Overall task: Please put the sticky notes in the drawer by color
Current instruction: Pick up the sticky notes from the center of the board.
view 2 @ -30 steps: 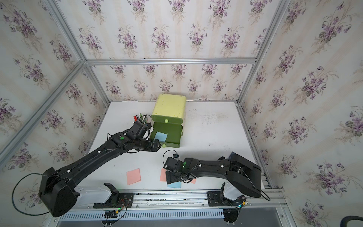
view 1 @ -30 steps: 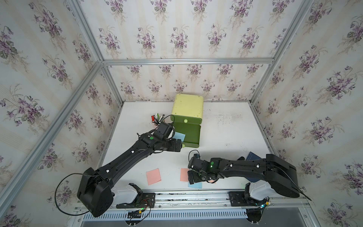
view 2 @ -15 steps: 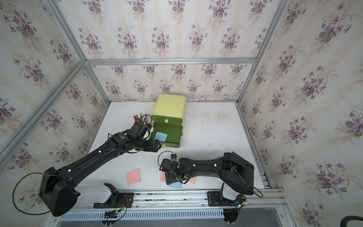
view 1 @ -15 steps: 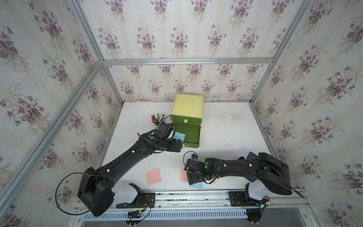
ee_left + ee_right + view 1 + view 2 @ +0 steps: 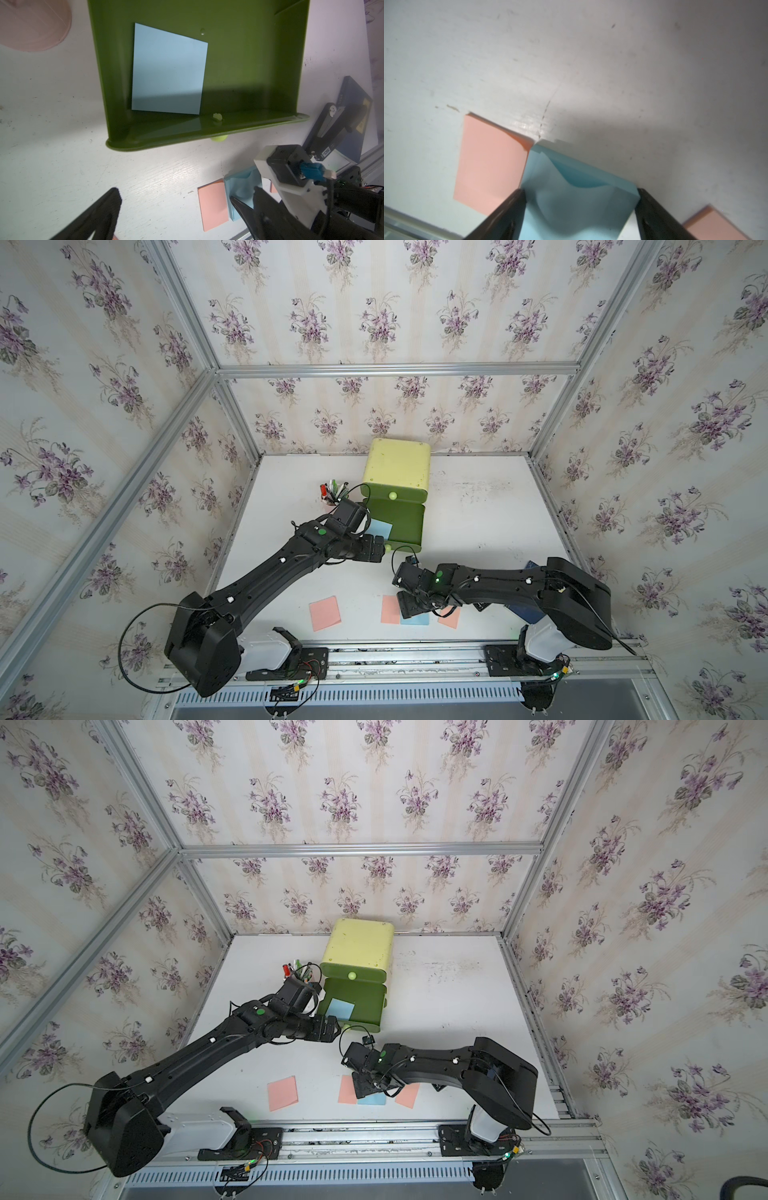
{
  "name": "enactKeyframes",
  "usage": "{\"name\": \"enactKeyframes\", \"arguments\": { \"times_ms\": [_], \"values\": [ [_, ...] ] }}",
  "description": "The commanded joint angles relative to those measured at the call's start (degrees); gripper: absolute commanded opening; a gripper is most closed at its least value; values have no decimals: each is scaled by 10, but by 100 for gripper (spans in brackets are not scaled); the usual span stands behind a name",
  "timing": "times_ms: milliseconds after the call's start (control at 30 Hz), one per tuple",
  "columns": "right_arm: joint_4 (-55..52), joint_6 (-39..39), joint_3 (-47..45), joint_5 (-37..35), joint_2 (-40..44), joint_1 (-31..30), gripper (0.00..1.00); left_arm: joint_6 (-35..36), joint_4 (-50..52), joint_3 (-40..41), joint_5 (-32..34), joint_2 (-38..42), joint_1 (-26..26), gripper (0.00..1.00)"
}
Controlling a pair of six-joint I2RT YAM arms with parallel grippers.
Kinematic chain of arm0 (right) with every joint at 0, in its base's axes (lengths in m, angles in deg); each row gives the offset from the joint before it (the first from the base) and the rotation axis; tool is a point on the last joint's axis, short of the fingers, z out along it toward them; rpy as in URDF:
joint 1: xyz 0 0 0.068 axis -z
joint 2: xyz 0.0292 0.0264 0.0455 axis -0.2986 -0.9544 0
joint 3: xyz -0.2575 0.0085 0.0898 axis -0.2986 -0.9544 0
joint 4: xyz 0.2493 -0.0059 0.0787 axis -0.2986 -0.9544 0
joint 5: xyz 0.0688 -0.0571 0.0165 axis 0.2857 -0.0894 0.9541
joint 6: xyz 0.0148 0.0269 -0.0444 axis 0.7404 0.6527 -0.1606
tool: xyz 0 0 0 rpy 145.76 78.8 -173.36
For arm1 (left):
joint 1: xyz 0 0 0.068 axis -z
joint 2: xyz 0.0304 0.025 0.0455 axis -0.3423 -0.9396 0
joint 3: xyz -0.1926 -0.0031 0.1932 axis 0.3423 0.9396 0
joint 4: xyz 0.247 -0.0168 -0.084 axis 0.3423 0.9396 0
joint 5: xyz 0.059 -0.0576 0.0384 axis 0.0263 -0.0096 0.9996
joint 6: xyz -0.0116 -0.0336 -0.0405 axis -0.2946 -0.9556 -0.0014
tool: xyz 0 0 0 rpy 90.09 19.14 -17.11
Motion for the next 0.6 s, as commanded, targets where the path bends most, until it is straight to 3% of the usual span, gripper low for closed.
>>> {"name": "enactKeyframes", "arguments": {
  "times_ms": [0, 133, 567],
  "values": [
    [-58, -82, 20, -93, -16, 6, 88, 1, -4, -1, -1, -4, 0, 97],
    [-73, -89, 43, -83, -21, 5, 94, -1, -4, 3, 1, -5, 0, 98],
    [2, 42, -24, -2, 73, 5, 98, -5, -3, 3, 15, 34, 0, 99]
  ]
}}
